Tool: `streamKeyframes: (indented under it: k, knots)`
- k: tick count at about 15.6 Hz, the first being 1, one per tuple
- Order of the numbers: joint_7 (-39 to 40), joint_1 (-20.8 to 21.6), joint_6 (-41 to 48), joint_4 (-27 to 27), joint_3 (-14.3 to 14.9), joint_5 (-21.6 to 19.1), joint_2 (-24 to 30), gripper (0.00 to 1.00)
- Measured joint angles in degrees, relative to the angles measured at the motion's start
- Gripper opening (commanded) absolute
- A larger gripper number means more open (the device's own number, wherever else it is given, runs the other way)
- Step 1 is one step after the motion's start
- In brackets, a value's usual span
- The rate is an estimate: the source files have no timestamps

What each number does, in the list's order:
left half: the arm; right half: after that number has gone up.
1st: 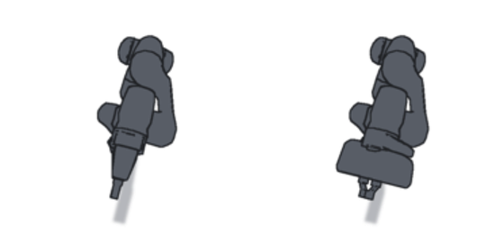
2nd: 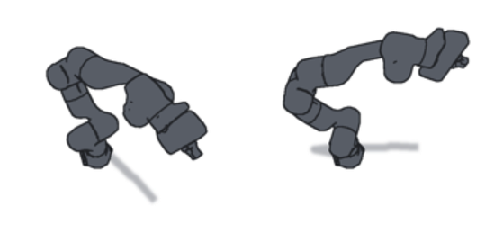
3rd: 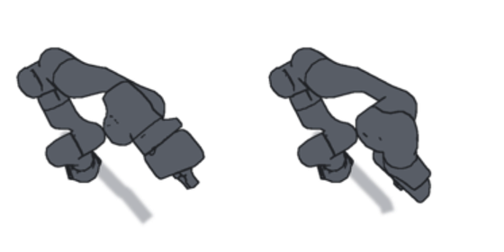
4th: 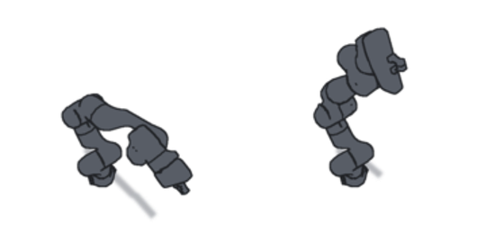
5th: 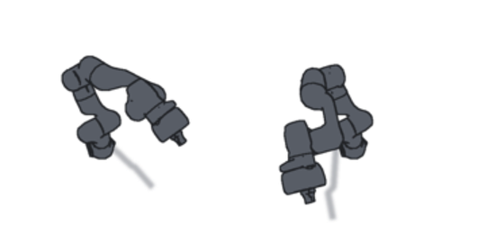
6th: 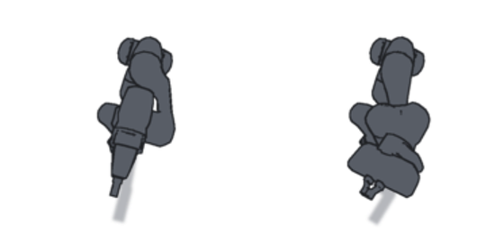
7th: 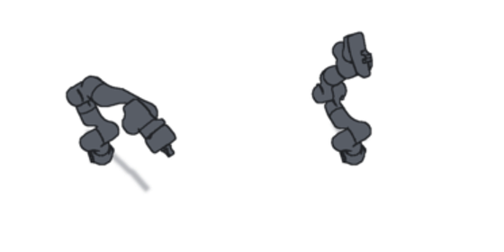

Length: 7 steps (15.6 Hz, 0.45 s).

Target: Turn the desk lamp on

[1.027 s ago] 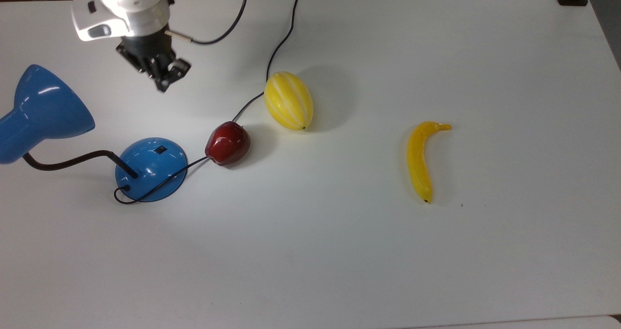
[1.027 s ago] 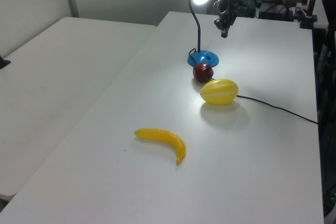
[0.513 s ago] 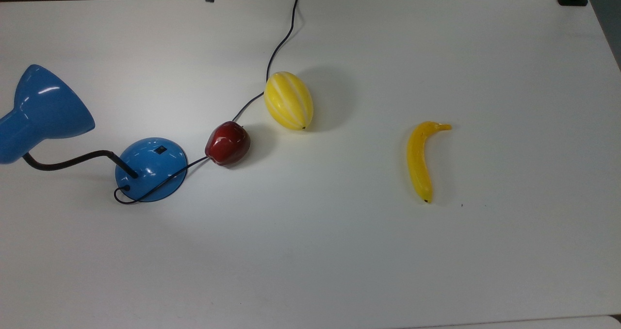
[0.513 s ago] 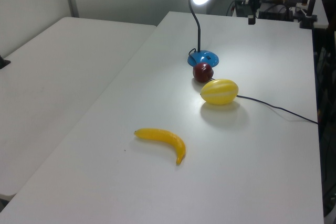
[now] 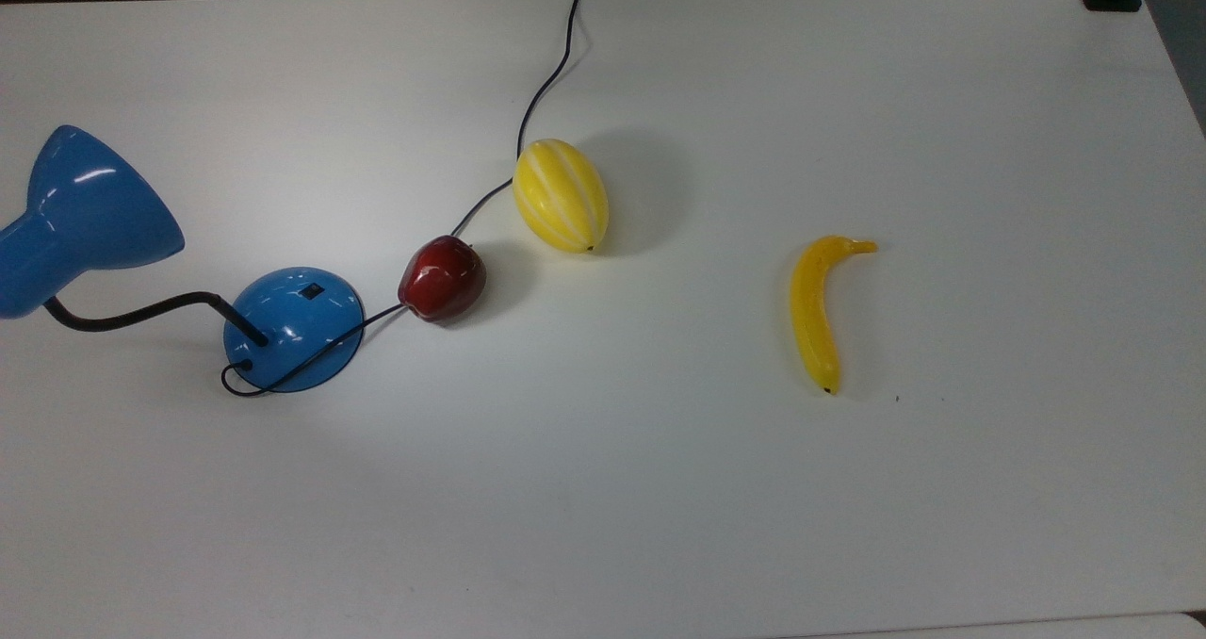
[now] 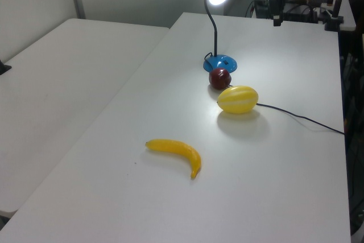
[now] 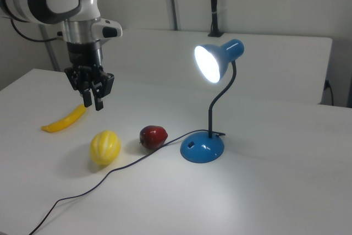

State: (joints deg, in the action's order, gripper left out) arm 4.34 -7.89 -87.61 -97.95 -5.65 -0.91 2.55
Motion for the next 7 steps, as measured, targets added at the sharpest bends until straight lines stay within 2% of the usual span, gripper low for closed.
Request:
streamKeyframes:
  k: [7]
  knots:
    - [0.0,-0.1,0.3,0.2,0.1,0.0,0.6,1.00]
